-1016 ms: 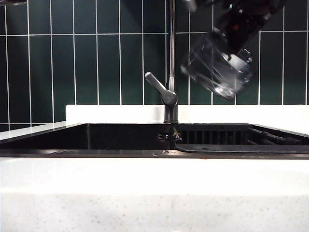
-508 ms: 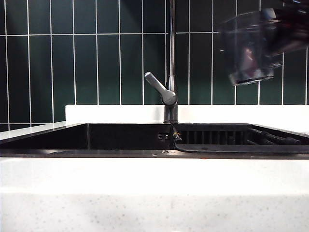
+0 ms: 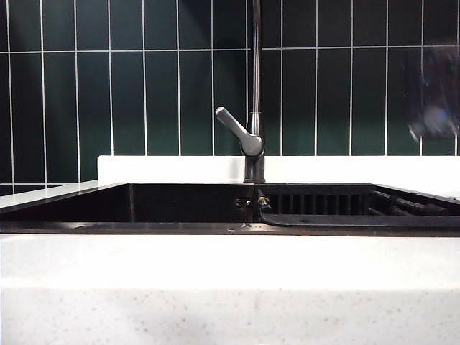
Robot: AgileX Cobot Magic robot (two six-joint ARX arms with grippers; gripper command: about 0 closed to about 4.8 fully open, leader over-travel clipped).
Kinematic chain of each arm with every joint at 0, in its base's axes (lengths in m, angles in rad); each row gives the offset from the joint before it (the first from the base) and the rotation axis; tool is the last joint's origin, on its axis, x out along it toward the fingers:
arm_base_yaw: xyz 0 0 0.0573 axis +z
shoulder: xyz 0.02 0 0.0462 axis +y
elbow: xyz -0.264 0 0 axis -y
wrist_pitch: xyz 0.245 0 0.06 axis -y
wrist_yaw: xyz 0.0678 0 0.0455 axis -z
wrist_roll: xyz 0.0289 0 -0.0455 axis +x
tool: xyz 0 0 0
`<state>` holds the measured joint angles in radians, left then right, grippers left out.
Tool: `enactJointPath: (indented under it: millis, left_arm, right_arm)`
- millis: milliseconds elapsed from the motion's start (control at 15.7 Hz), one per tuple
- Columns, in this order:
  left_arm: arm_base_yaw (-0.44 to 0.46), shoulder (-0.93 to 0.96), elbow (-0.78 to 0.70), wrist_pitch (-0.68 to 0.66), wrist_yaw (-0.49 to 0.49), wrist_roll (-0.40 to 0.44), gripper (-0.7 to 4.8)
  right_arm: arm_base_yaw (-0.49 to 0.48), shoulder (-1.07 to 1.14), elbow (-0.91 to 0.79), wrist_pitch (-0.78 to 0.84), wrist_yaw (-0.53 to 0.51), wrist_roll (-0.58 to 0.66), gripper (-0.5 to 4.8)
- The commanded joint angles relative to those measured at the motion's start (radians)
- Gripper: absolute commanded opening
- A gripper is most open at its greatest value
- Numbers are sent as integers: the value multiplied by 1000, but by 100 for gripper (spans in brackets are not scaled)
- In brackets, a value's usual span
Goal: Pick up the mug next to the sink, go to the faucet to get some water, pour the water into the sink, and finally put the mug back to its place.
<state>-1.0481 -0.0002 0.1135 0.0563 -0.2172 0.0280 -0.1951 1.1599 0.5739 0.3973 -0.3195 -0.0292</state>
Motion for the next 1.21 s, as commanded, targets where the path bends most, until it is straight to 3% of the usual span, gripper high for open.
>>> enactJointPath:
  millis: [64, 445, 572, 762, 1207]
  left_arm:
    - [0, 1, 3, 11, 5, -4, -5]
    - [0, 1, 3, 9, 5, -22, -5]
    - [0, 1, 3, 8, 5, -22, -6]
    - [0, 1, 3, 6, 5, -22, -5]
    - [0, 1, 3, 5, 5, -29, -5]
  right_arm:
    - [1, 111, -2, 154, 58, 3, -7]
    - [-14, 315, -2, 380, 62, 17, -7]
    - [-60, 359, -1, 394, 47, 30, -7]
    - [-121, 371, -2, 426, -58, 66, -7]
    - [-133, 419, -2, 435, -131, 82, -7]
